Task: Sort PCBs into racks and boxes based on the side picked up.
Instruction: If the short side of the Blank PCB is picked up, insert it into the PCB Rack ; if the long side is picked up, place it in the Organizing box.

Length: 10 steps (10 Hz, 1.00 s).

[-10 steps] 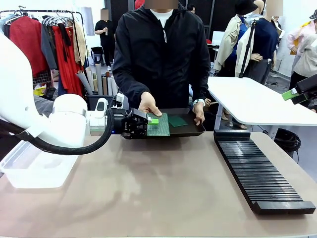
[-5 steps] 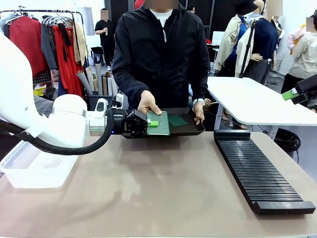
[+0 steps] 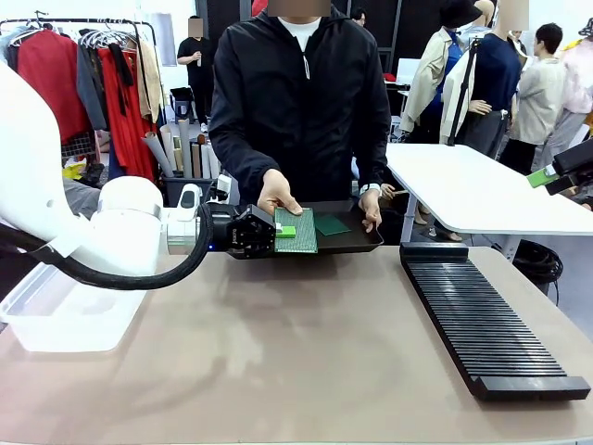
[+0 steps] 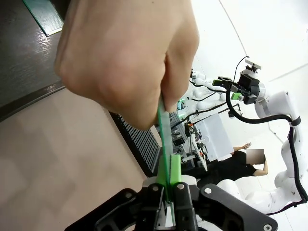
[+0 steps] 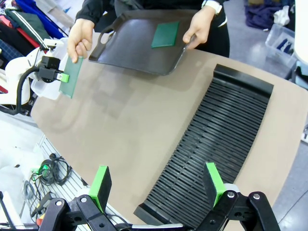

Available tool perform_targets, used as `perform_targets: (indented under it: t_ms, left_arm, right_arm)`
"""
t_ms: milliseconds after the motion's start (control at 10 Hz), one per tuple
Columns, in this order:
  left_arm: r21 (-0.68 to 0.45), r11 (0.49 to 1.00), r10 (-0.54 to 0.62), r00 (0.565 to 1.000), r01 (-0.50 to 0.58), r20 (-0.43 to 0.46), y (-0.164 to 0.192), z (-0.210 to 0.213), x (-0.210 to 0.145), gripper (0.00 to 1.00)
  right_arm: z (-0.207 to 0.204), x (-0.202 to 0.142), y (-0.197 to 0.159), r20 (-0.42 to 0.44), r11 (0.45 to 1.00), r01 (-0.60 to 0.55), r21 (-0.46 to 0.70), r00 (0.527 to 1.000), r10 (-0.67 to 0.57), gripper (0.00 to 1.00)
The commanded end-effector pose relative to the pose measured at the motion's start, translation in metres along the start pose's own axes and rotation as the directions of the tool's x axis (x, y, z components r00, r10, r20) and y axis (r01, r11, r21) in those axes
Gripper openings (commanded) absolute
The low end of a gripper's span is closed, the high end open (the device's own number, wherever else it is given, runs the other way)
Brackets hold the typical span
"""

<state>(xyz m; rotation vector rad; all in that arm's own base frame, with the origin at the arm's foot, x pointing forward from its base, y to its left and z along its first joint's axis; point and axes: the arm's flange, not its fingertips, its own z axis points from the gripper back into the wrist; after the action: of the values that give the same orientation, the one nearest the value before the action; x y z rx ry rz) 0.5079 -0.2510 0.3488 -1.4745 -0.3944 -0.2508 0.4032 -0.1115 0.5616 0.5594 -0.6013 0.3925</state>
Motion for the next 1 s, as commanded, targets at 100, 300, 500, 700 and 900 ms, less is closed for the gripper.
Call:
perform_targets:
  t_ms: [100,300,500,700,900]
  left_arm:
    - [-0.002,1.0,0.0,1.0,0.0,0.0,-0.0002,-0.0001,0.0,0.0]
    - [-0.002,1.0,0.0,1.0,0.0,0.0,-0.0002,-0.0001,0.0,0.0]
    - [-0.002,1.0,0.0,1.0,0.0,0.0,-0.0002,-0.0001,0.0,0.0]
    - [-0.002,1.0,0.0,1.0,0.0,0.0,-0.0002,-0.0001,0.0,0.0]
    - [-0.002,1.0,0.0,1.0,0.0,0.0,-0.0002,-0.0001,0.0,0.0]
  right_arm:
    - [0.0006,0.0004,0.0006,0.003,1.0,-0.002,0.003,1.0,0.002,1.0]
    - [0.0006,0.0004,0.0006,0.003,1.0,-0.002,0.003,1.0,0.002,1.0]
    - [0.0006,0.0004,0.0006,0.003,1.0,-0.002,0.003,1.0,0.002,1.0]
    - [0.0006,0.0004,0.0006,0.003,1.0,-0.002,0.003,1.0,0.002,1.0]
    - [0.0006,0.0004,0.0006,0.003,1.0,-0.002,0.003,1.0,0.002,1.0]
